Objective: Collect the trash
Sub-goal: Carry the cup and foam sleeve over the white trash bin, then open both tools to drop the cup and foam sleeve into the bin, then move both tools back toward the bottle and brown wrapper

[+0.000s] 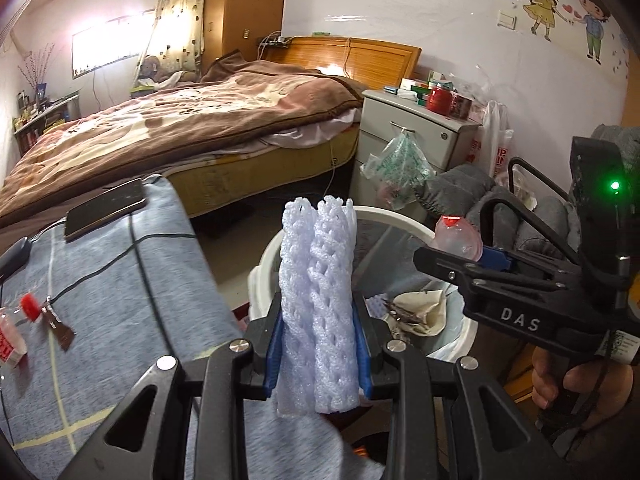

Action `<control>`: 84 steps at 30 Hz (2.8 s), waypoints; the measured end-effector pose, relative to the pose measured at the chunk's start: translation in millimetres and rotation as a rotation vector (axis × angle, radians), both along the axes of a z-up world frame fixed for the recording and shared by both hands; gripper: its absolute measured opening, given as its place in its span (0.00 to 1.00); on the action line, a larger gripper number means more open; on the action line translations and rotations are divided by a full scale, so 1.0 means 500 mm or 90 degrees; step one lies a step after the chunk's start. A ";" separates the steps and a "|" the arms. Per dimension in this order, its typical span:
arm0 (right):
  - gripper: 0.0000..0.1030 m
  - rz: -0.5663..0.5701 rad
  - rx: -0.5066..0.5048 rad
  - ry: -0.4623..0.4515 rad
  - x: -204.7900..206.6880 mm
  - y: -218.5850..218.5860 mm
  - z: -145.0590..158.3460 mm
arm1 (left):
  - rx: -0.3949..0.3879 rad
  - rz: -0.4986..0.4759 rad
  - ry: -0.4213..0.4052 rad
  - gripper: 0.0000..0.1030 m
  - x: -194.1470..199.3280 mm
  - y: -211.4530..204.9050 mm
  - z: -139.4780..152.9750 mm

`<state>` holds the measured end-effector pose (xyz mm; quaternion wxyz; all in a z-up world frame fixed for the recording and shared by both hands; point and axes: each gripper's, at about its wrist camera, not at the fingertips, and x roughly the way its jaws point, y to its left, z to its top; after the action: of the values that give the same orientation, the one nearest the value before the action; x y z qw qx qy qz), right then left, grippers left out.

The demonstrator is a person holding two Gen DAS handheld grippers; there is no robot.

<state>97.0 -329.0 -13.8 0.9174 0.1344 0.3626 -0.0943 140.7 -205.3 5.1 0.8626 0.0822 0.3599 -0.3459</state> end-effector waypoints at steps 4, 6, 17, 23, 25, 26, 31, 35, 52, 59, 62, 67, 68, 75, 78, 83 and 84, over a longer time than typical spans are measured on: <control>0.51 -0.007 -0.004 0.018 -0.001 -0.020 -0.012 | 0.003 -0.009 0.007 0.31 -0.003 -0.023 -0.007; 0.51 -0.007 -0.008 0.031 0.003 -0.028 -0.020 | 0.005 -0.010 0.009 0.31 -0.004 -0.033 -0.012; 0.51 0.005 -0.032 0.081 0.017 -0.050 -0.055 | 0.007 -0.011 0.045 0.40 0.005 -0.054 -0.044; 0.62 -0.004 -0.045 0.069 0.010 -0.051 -0.047 | 0.005 -0.006 0.048 0.53 0.007 -0.055 -0.048; 0.62 -0.004 -0.046 0.067 0.012 -0.052 -0.048 | 0.001 -0.006 0.049 0.57 0.006 -0.051 -0.047; 0.62 -0.003 -0.046 0.067 0.013 -0.053 -0.048 | 0.000 -0.006 0.049 0.58 0.006 -0.050 -0.047; 0.62 -0.003 -0.042 0.058 0.010 -0.050 -0.043 | -0.002 0.000 0.039 0.59 0.004 -0.041 -0.037; 0.62 -0.006 -0.042 0.049 0.007 -0.045 -0.035 | -0.007 0.005 0.036 0.59 0.002 -0.027 -0.028; 0.62 0.007 -0.041 0.011 0.001 0.017 -0.001 | -0.021 0.051 0.003 0.60 -0.009 0.066 0.001; 0.62 0.032 -0.041 -0.004 0.012 0.058 0.011 | -0.027 0.079 -0.013 0.60 -0.009 0.119 0.012; 0.62 0.045 -0.040 -0.009 0.018 0.077 0.013 | -0.029 0.097 -0.018 0.60 -0.005 0.148 0.015; 0.62 0.066 -0.044 -0.018 0.028 0.113 0.019 | -0.032 0.126 -0.024 0.60 0.003 0.199 0.019; 0.62 0.070 -0.043 -0.020 0.031 0.121 0.021 | -0.032 0.131 -0.025 0.60 0.004 0.207 0.019; 0.62 0.109 -0.034 -0.038 0.042 0.183 0.028 | -0.033 0.173 -0.032 0.60 0.015 0.289 0.018; 0.62 0.132 -0.031 -0.046 0.053 0.215 0.030 | -0.027 0.201 -0.034 0.60 0.022 0.333 0.013; 0.62 0.172 -0.030 -0.047 0.075 0.269 0.028 | -0.020 0.252 -0.037 0.61 0.034 0.417 0.008; 0.62 0.179 -0.030 -0.047 0.079 0.278 0.027 | -0.020 0.264 -0.036 0.62 0.038 0.437 0.007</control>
<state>136.4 -189.8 -0.3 0.9372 0.0641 0.3413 0.0318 159.6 12.9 8.7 0.9264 0.0029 0.3390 -0.1639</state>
